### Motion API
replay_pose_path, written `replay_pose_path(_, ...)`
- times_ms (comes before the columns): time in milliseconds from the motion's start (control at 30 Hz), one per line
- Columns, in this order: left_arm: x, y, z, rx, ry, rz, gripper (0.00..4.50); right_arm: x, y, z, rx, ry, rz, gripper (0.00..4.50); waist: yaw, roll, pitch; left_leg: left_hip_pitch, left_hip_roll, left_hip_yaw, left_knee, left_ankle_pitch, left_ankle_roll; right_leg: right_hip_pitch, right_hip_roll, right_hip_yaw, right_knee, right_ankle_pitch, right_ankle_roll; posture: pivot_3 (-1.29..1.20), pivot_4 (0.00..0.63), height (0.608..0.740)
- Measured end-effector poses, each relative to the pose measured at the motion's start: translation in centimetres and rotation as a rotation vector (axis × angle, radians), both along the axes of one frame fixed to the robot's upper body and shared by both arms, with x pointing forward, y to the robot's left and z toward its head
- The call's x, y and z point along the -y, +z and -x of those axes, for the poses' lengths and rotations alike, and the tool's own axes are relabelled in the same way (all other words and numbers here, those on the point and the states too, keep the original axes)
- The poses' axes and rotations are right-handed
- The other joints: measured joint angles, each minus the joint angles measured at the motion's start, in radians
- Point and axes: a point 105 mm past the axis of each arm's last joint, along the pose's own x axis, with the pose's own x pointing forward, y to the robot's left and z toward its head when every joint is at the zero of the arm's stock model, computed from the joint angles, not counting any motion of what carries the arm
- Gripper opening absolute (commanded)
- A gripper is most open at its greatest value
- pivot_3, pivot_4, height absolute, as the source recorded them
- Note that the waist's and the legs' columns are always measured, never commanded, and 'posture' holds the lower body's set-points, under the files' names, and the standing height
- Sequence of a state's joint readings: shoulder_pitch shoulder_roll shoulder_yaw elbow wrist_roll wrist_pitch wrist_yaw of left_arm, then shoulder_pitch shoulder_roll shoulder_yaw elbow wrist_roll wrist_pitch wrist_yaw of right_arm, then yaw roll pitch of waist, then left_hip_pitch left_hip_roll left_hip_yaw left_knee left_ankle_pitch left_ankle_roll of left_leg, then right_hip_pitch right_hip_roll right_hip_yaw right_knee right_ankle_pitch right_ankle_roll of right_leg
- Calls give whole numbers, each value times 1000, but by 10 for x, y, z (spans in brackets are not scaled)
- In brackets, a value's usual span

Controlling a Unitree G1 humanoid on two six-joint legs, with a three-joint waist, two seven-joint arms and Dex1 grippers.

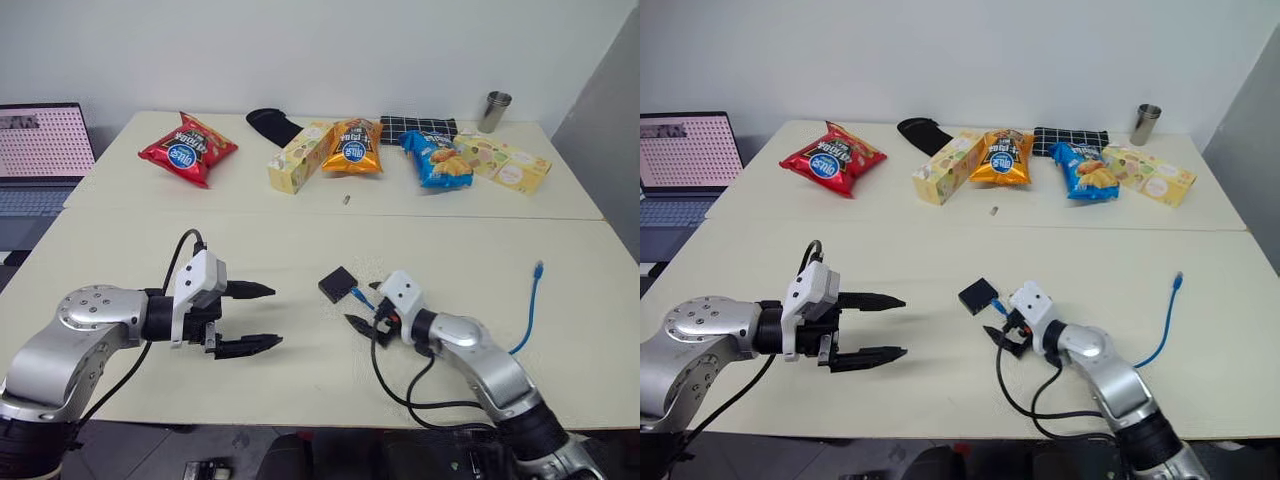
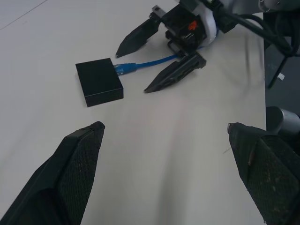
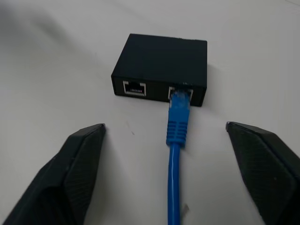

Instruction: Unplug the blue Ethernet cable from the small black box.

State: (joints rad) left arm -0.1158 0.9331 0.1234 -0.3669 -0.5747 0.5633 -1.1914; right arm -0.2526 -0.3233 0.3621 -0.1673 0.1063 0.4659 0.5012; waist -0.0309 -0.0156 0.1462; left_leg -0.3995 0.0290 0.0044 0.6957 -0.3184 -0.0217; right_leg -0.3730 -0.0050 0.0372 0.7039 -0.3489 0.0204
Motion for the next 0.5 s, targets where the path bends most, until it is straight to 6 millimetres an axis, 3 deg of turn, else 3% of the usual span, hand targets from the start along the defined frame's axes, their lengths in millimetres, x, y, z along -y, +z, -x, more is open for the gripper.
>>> replay_pose_path(267, 0, -3, -2, -3, 18, 11, 4500, -6, 0, 2, 5, 12, 4, 1693, 2, 0, 0, 0, 0, -1, 0, 0, 0, 0, 0, 0, 1, 0, 0, 0, 150, 740)
replay_pose_path(500, -3, -9, -7, -27, 51, 24, 4500, 8, 5, -4, 59, 19, 95, 177, 3, 0, 0, 0, 0, -1, 0, 0, 0, 0, 0, 0, 1, 0, 0, 0, 150, 740)
